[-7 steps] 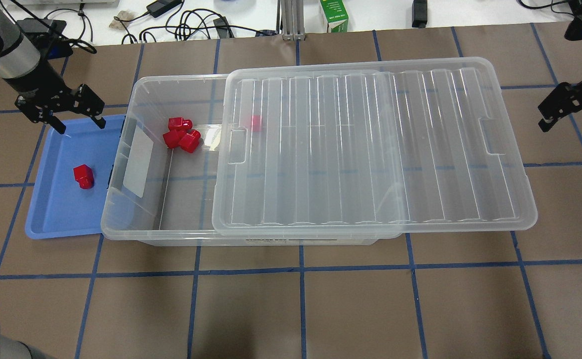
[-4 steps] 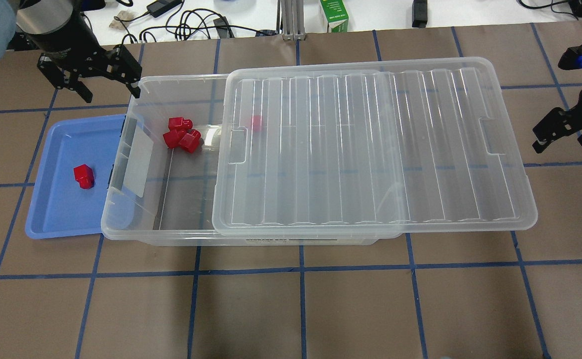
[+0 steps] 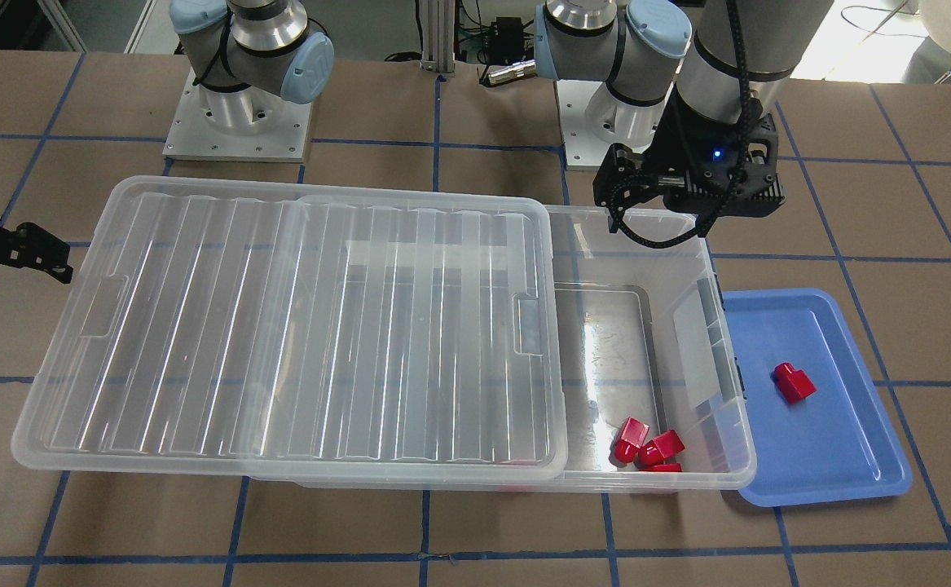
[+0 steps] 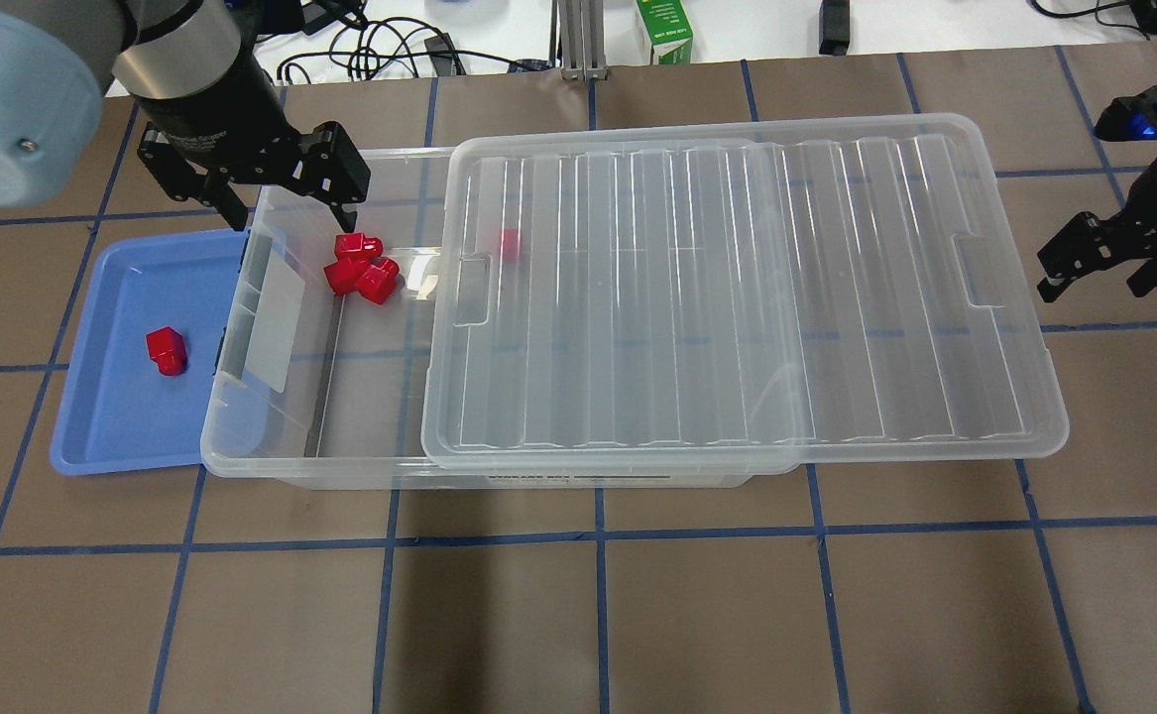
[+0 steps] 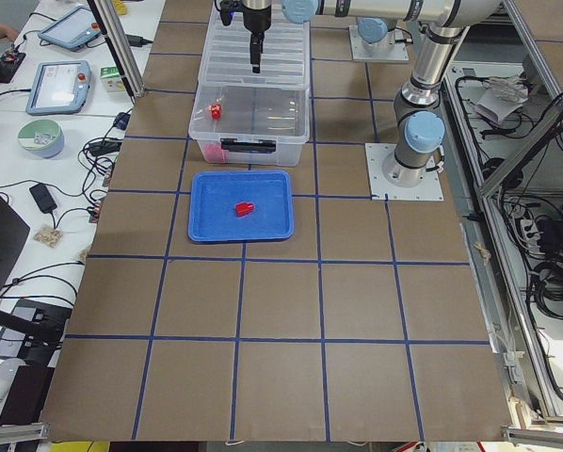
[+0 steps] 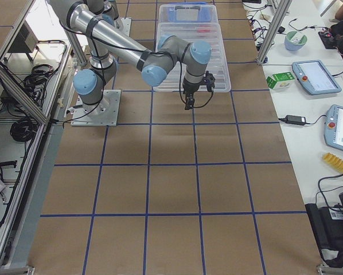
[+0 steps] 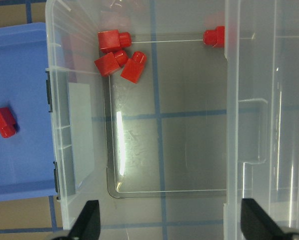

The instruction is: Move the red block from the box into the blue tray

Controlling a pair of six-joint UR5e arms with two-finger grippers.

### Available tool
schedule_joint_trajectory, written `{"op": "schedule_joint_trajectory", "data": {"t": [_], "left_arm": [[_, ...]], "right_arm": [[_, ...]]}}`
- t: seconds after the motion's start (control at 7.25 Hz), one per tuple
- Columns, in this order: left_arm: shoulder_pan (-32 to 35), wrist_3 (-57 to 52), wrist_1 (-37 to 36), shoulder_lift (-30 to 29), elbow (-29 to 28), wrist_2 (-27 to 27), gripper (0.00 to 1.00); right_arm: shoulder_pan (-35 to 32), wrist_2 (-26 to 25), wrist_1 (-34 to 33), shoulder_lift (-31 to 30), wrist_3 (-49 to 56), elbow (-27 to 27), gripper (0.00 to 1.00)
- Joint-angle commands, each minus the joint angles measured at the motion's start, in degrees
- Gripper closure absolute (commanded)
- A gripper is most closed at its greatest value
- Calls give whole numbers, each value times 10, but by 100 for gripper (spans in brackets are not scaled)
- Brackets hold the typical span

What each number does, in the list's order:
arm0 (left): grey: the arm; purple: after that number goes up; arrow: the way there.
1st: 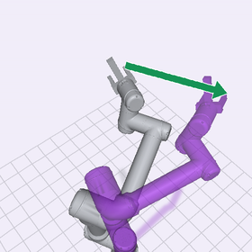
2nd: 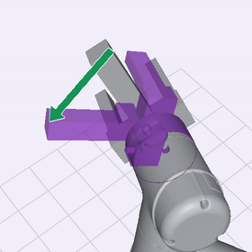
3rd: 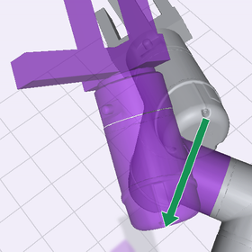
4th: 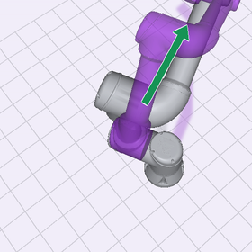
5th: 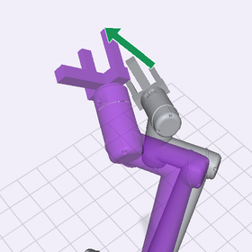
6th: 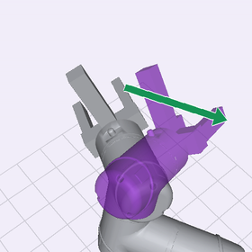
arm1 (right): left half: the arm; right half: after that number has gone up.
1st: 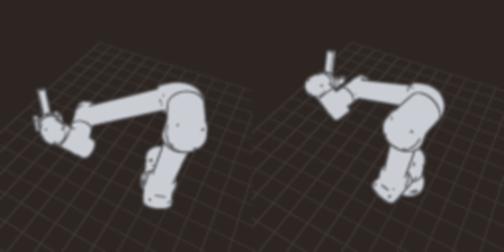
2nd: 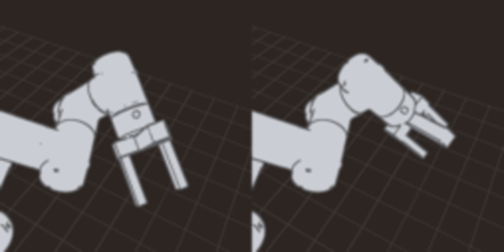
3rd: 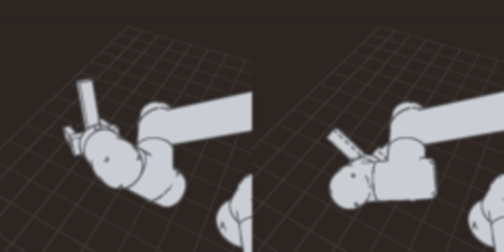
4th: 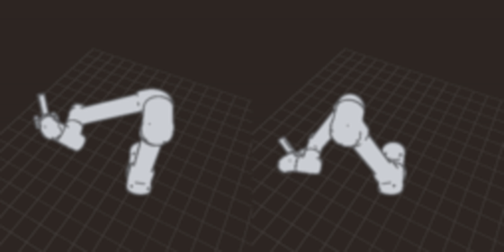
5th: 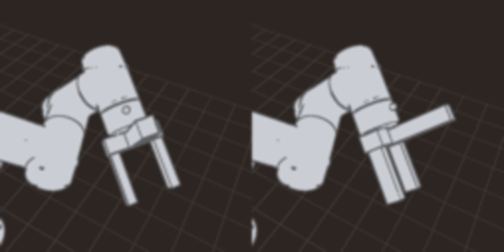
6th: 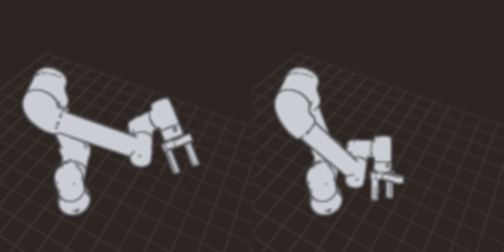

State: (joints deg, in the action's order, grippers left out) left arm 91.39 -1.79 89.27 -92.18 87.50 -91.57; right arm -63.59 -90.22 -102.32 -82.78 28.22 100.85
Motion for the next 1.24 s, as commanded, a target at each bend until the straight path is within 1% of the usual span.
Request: {"op": "schedule_joint_trajectory", "data": {"t": [0.0, 0.28, 0.69, 0.97, 1.1], "left_arm": [[-10, -5, -6, 12, 12, 1, 0], [-12, -4, -5, 15, 12, -2, 0], [-12, -1, -5, 15, 12, -1, 0], [-11, -1, -5, 16, 12, -1, 0], [-11, -1, -5, 15, 12, -1, 0]], "right_arm": [[-44, -8, -33, 12, -32, 1, 0], [-71, 3, -30, 12, -65, 1, 0], [-151, 7, -32, 12, -178, 0, 0], [-198, 7, -41, 12, -230, -5, 0], [-203, 7, -47, 14, -236, -5, 0]]}}
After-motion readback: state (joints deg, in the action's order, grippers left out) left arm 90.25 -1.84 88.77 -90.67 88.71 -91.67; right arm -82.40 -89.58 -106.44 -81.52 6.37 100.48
